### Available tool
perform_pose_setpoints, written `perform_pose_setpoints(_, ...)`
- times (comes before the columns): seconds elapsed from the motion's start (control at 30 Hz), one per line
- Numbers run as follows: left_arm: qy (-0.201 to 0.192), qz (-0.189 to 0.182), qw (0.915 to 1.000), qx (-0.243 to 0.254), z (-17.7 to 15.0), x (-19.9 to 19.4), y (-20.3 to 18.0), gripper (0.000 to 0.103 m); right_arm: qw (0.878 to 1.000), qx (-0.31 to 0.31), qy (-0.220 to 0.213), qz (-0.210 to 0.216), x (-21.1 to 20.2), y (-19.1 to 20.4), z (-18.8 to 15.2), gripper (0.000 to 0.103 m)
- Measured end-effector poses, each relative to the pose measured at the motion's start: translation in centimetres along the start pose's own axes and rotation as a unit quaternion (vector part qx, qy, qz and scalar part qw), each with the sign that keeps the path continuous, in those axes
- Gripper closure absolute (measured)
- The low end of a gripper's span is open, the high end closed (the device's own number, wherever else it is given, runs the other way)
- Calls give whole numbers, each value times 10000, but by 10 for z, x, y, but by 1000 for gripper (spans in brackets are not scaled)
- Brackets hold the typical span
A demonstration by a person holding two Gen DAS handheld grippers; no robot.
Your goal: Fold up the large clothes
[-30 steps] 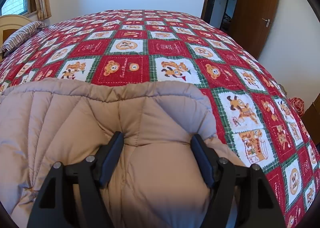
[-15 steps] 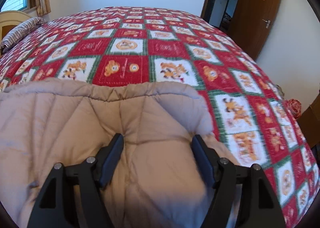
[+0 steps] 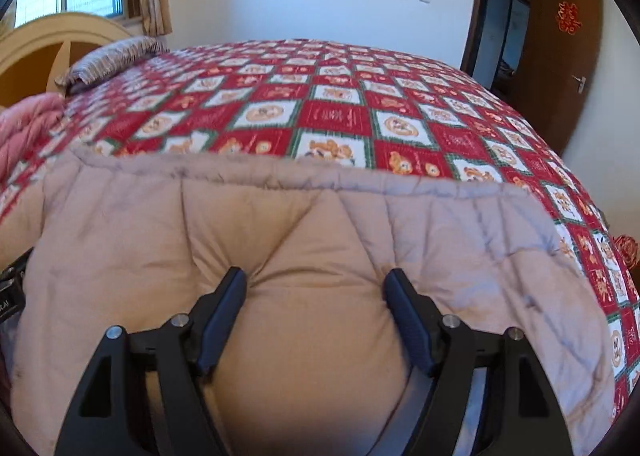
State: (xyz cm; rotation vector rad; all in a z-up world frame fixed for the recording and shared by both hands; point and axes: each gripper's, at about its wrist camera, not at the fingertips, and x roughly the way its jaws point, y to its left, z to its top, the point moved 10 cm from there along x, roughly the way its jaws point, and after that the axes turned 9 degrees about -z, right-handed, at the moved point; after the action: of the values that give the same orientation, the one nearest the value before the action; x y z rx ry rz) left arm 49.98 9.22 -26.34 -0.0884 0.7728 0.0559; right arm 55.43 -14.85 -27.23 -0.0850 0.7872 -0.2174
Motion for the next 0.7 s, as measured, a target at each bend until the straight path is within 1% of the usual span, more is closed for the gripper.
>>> perform_pose_setpoints(0.13, 100, 68, 9999, 33, -2, 6, -1, 1, 10000, -45, 61, 2, 7, 1, -5, 24)
perform_pose_setpoints(0.43, 112, 96, 9999, 59, -4, 8, -1, 1, 9998, -109, 140, -65, 13, 5, -11, 22)
perform_pose_setpoints(0.7, 128, 91, 9999, 52, -5, 9, -2, 1, 9991, -277, 219, -232, 18, 8, -12, 21)
